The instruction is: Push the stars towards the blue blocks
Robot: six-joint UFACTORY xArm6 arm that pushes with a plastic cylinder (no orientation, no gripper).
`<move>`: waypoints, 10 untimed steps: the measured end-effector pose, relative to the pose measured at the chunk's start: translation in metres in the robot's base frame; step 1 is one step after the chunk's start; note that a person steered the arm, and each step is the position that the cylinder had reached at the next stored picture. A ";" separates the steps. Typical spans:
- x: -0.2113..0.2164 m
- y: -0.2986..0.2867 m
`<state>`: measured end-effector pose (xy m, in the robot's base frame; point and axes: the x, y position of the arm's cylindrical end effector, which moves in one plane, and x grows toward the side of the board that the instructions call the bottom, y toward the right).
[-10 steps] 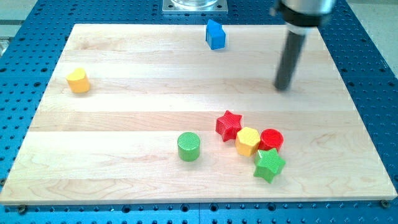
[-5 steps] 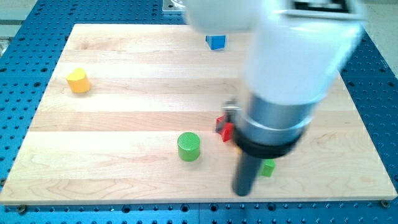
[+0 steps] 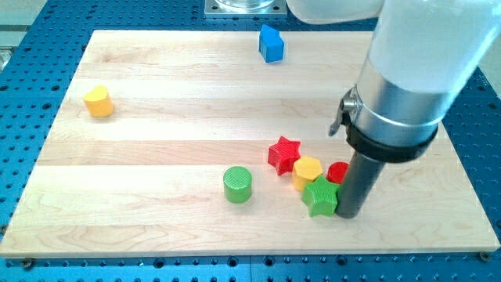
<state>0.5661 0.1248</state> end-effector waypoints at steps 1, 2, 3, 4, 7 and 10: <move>-0.023 -0.030; -0.022 -0.039; -0.012 -0.011; 0.028 -0.033; -0.003 -0.072; -0.060 -0.101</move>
<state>0.5059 0.0240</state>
